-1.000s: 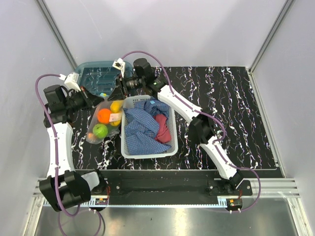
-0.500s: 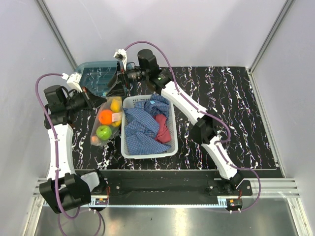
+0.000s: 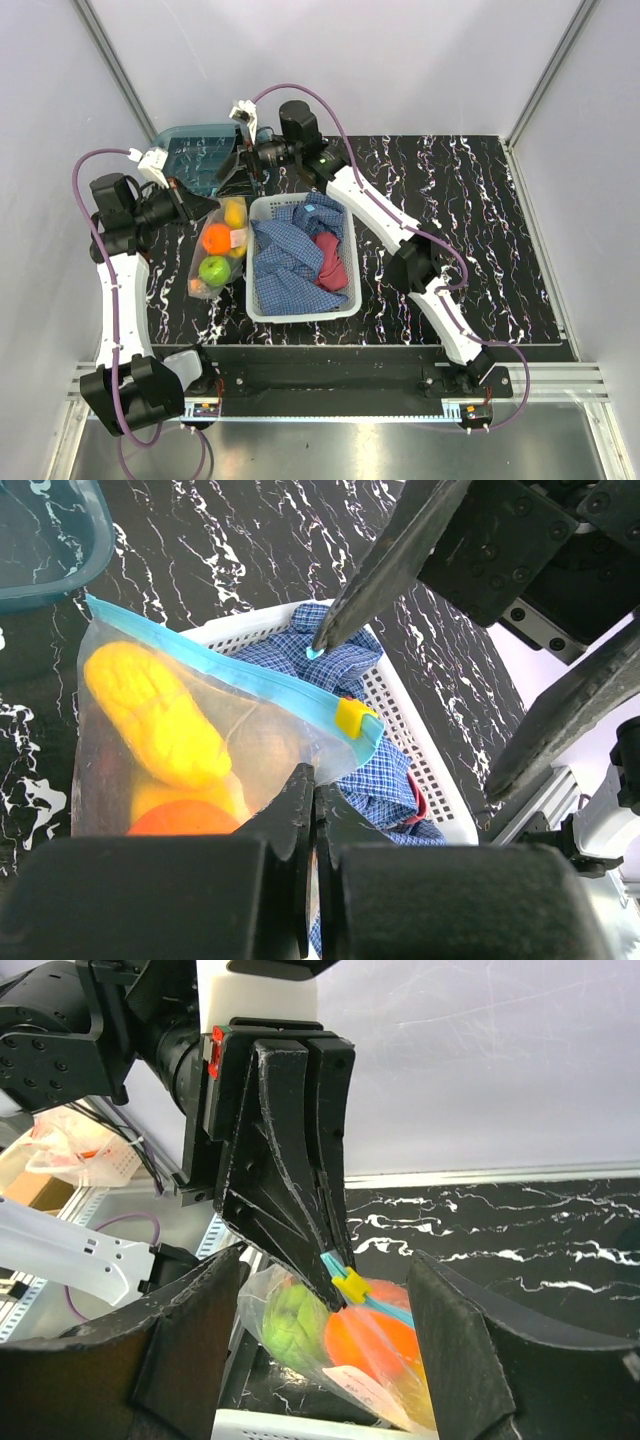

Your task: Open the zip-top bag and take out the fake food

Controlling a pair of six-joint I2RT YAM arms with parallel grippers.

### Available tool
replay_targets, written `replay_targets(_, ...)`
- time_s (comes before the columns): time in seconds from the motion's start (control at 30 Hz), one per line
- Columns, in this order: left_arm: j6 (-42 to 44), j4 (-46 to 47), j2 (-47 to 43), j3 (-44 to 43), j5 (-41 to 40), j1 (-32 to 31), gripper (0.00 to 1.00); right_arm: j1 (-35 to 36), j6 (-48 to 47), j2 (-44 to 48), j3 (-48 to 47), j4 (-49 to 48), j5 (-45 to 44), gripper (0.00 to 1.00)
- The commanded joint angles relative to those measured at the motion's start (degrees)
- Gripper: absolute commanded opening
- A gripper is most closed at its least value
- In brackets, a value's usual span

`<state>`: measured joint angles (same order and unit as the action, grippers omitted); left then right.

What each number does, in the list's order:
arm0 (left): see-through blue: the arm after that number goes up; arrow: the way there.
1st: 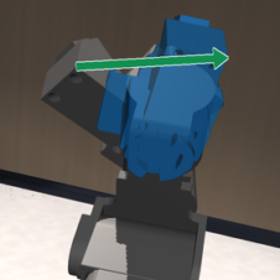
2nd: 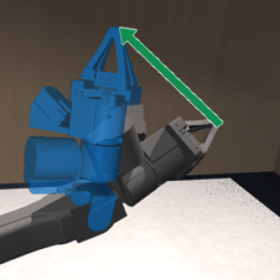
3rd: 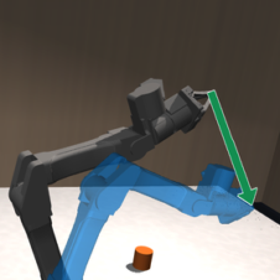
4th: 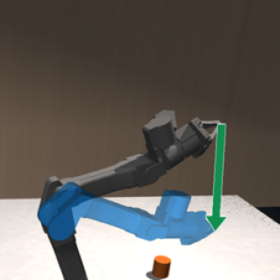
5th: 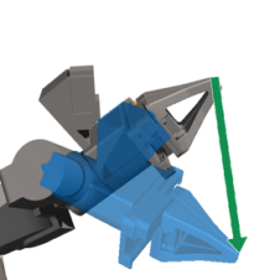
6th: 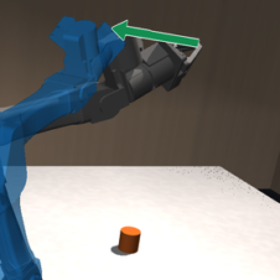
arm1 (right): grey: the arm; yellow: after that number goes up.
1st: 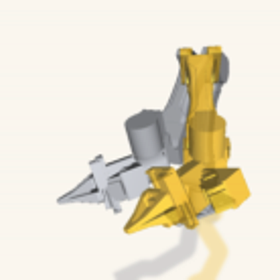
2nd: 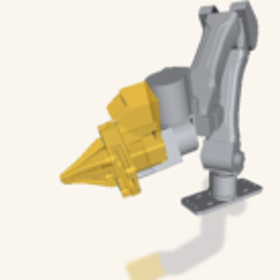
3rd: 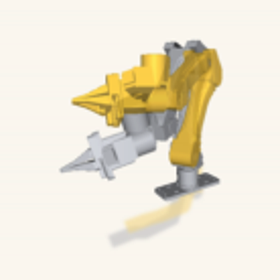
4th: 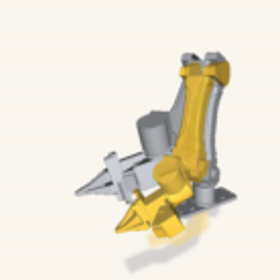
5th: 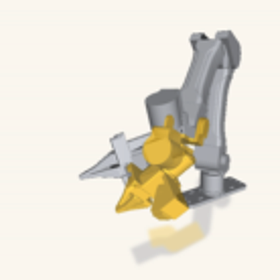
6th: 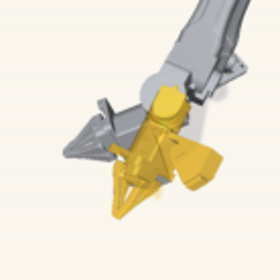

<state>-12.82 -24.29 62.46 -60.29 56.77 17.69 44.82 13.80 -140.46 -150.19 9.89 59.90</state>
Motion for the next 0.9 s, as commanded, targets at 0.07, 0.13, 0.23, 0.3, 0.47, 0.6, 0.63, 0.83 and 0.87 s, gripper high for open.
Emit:
replay_targets(0.07, 0.9, 3.4, -2.5, -0.9, 3.4, -0.5, 0.00, 1.1, 2.2, -1.6, -2.0, -5.8, 3.3, 0.76)
replay_targets(0.13, 1.0, 3.1, -2.6, -1.0, 3.3, -0.5, 0.00, 1.1, 3.8, -1.9, -2.0, -7.1, 3.9, 0.75)
replay_targets(0.23, 1.4, 2.5, -2.6, -1.2, 3.2, -0.4, 0.00, 1.4, 5.1, -2.8, -2.1, -8.6, 4.5, 0.71)
replay_targets(0.3, 1.7, 2.1, -2.5, -1.5, 3.0, -0.5, 0.00, 1.3, 5.4, -2.9, -1.9, -8.7, 4.8, 0.68)
replay_targets(0.47, 2.2, 1.5, -2.7, -1.4, 2.6, -0.4, 0.00, 1.3, 5.3, -2.0, 0.1, -8.7, 5.1, 0.62)
replay_targets(0.6, 2.4, 1.2, -2.7, -1.2, 2.3, -0.5, 0.00, 1.2, 5.2, -1.0, 1.9, -8.6, 4.3, 0.41)
replay_targets(0.63, 2.6, 1.0, -2.7, -1.2, 2.1, -0.5, 0.00, 1.1, 5.2, -0.4, 2.4, -8.7, 4.3, 0.40)
replay_targets(0.83, 3.2, 0.3, -2.4, -1.5, 1.7, -0.4, 0.00, 0.4, 4.7, 1.8, 6.1, -8.6, 4.5, 0.50)
replay_targets(0.87, 3.3, 0.2, -2.3, -1.5, 1.7, -0.4, 0.00, 0.4, 4.5, 1.9, 6.4, -8.6, 4.5, 0.52)
